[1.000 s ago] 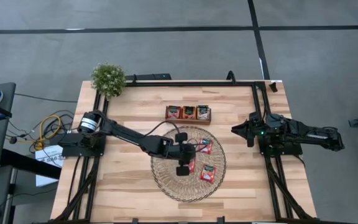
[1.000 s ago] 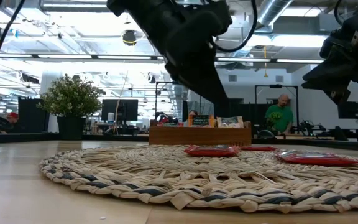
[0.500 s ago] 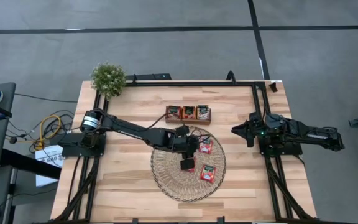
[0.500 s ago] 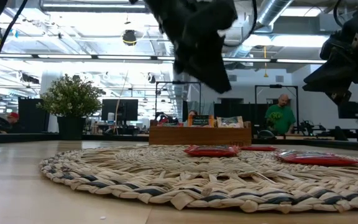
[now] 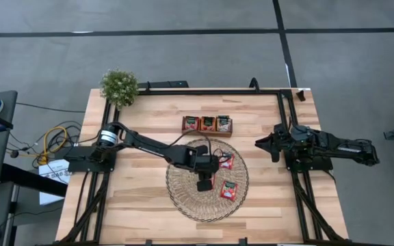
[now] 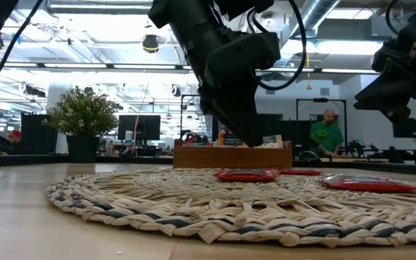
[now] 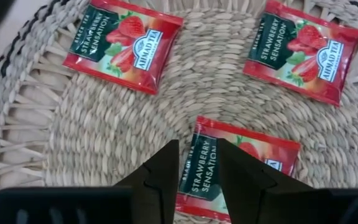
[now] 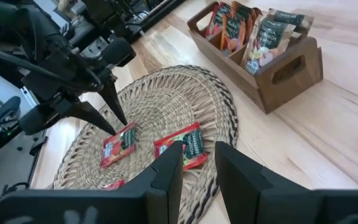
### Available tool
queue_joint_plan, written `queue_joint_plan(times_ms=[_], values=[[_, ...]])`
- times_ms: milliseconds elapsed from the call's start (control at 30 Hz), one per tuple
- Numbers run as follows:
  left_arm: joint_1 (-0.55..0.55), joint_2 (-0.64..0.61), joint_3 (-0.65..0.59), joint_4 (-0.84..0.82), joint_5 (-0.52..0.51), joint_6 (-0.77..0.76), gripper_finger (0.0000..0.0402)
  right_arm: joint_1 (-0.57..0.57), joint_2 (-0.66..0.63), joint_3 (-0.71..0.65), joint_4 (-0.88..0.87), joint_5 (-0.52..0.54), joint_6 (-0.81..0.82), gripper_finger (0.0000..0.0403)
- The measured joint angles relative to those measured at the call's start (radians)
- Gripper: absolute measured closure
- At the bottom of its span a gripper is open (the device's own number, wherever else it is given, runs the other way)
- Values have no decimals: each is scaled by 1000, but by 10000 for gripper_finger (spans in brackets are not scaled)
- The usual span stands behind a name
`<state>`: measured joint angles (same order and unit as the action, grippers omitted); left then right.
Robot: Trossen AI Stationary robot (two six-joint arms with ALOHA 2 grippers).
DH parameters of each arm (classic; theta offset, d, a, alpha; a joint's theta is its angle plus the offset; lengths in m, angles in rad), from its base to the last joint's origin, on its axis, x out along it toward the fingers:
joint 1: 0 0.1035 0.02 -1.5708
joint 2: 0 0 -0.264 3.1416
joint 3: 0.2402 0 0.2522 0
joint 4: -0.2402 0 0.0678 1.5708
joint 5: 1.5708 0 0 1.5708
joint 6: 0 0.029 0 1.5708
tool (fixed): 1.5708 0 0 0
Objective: Pick & Place Tea
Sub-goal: Put the red tea bag into the left section of the wooden organizer
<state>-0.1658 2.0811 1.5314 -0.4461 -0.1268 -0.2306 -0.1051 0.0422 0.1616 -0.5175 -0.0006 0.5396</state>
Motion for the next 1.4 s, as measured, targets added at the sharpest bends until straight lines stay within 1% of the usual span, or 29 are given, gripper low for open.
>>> queue_joint_plan(times_ms=[100, 167, 267, 400, 533, 767, 933, 1133, 1233, 1300, 1400], values=[[0, 0, 0, -2, -1, 25, 298, 0, 0, 0, -1, 0, 0, 316], [-2, 0, 0, 0, -1, 41, 288, 0, 0, 0, -2, 0, 0, 316], [-5, 0, 0, -2, -1, 62, 262, 0, 0, 0, -2, 0, 0, 316], [-6, 0, 0, -4, 0, 51, 219, 0, 0, 0, -2, 0, 0, 316], [-6, 0, 0, -4, 0, 14, 194, 0, 0, 0, -2, 0, 0, 316], [-5, 0, 0, -5, 0, 8, 188, 0, 0, 0, -2, 0, -1, 316], [-4, 0, 0, -12, 26, 9, 188, 0, 0, 0, -2, 0, -17, 316], [5, 5, 0, -42, 19, 26, 188, 0, 0, 0, -2, 0, -17, 316], [15, 17, -1, -53, 15, 18, 188, 0, 0, -1, -2, 0, -17, 316], [21, 31, 0, -31, 3, 9, 188, 0, 0, -1, -2, 0, -17, 316], [29, 36, -1, -52, -9, 0, 188, 0, 0, -1, -2, 0, -17, 316]])
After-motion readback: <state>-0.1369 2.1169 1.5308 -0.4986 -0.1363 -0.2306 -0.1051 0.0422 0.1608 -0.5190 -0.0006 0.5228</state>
